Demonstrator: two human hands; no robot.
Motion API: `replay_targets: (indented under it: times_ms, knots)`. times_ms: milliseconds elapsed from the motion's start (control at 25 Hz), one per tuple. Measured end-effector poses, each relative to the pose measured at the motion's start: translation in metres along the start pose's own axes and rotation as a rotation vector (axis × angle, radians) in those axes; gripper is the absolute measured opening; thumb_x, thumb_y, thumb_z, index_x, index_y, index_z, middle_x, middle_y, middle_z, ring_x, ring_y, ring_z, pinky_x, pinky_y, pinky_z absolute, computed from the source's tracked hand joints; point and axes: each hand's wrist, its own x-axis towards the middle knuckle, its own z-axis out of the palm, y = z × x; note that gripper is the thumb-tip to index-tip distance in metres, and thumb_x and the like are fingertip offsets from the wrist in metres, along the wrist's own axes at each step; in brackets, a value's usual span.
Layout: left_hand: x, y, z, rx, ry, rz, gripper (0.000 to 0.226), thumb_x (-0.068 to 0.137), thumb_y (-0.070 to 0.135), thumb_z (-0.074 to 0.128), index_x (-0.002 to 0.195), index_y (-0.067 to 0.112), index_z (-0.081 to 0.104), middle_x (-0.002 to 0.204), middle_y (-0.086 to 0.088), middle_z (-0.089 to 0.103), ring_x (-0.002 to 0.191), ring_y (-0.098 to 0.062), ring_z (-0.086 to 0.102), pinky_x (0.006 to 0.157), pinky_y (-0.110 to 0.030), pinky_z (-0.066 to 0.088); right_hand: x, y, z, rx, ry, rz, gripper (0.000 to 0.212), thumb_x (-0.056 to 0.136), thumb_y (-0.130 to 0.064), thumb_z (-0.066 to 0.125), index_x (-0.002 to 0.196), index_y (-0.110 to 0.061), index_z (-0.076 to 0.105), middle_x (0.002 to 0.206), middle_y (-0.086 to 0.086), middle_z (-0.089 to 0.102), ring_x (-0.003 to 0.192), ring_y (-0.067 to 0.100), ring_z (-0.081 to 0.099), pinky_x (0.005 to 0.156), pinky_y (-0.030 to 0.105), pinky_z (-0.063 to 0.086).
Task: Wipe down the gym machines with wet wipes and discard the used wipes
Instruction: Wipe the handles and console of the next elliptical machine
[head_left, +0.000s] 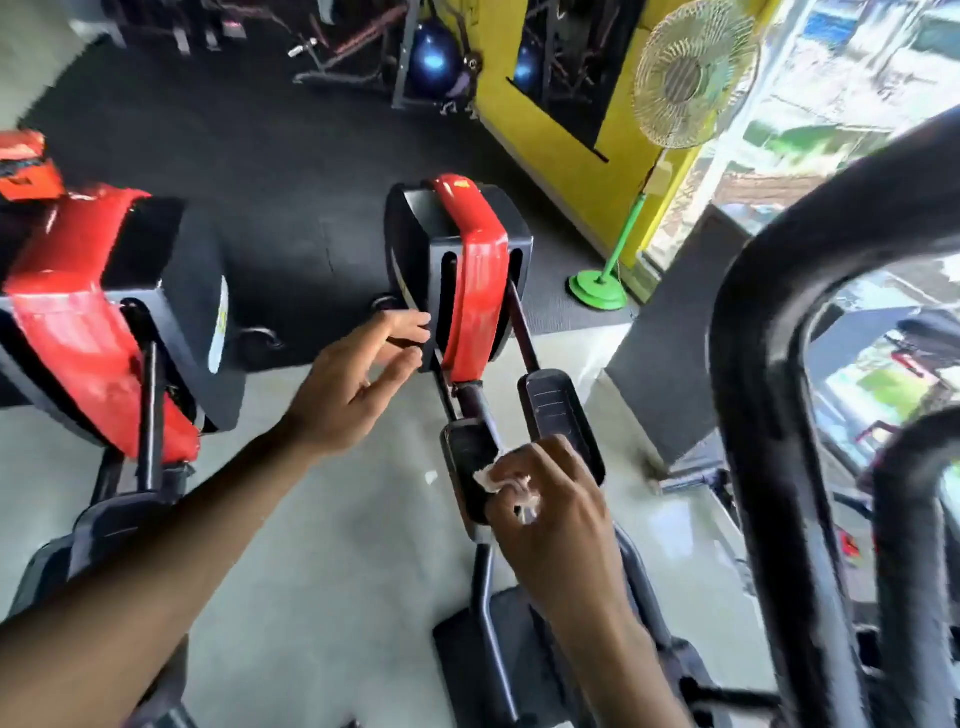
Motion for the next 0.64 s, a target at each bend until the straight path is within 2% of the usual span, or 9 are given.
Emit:
replay_targets:
  times_ms: [120, 240, 440, 520, 640]
  knots:
    - [0.007, -0.021, 0.003, -0.001, -0.046, -0.058, 0.031, 0.108, 0.034, 0.053, 0.136, 0.022, 0.056, 0.121, 0.008, 0.069, 0.099, -0.013, 0.072, 0.094, -0.038, 0.055, 0.008, 0.017, 0.016, 0.012, -0.042, 0.11, 0.017, 0.079, -0.017, 0.058, 0.086, -0.029, 0.067, 0.096, -0.012, 0.057, 0.087, 0.016, 0.06, 0.071, 0.037, 0.052]
    - [0.019, -0.021, 0.011, -0.064, -0.064, -0.072, 0.03, 0.107, 0.029, 0.056, 0.135, 0.019, 0.058, 0.115, 0.006, 0.071, 0.093, -0.012, 0.073, 0.087, -0.026, 0.056, 0.023, 0.009, 0.022, 0.053, -0.061, 0.088, 0.019, 0.08, -0.014, 0.06, 0.086, -0.03, 0.067, 0.097, -0.016, 0.057, 0.087, 0.011, 0.058, 0.072, 0.033, 0.05]
    - [0.039, -0.026, 0.035, -0.079, -0.097, -0.091, 0.031, 0.105, 0.033, 0.059, 0.135, 0.022, 0.059, 0.116, 0.01, 0.071, 0.096, -0.01, 0.073, 0.086, -0.03, 0.058, 0.06, 0.023, 0.03, 0.115, 0.017, 0.075, 0.021, 0.08, -0.011, 0.061, 0.085, -0.03, 0.068, 0.094, -0.014, 0.06, 0.086, 0.007, 0.059, 0.075, 0.023, 0.047]
    - [0.044, -0.034, 0.05, -0.095, -0.108, -0.094, 0.031, 0.105, 0.03, 0.061, 0.135, 0.022, 0.059, 0.117, 0.01, 0.072, 0.098, -0.009, 0.073, 0.087, -0.031, 0.059, 0.062, 0.034, 0.034, 0.141, 0.07, 0.096, 0.016, 0.081, -0.013, 0.061, 0.087, -0.026, 0.068, 0.092, -0.012, 0.062, 0.087, 0.012, 0.062, 0.075, 0.026, 0.049]
    - [0.054, -0.045, 0.073, -0.145, -0.189, -0.087, 0.034, 0.104, 0.024, 0.064, 0.137, 0.021, 0.059, 0.12, 0.008, 0.071, 0.098, -0.008, 0.072, 0.088, -0.022, 0.057, 0.065, 0.053, 0.044, 0.098, 0.108, 0.175, 0.014, 0.088, -0.011, 0.068, 0.092, -0.025, 0.068, 0.091, -0.011, 0.065, 0.083, 0.011, 0.064, 0.074, 0.025, 0.051]
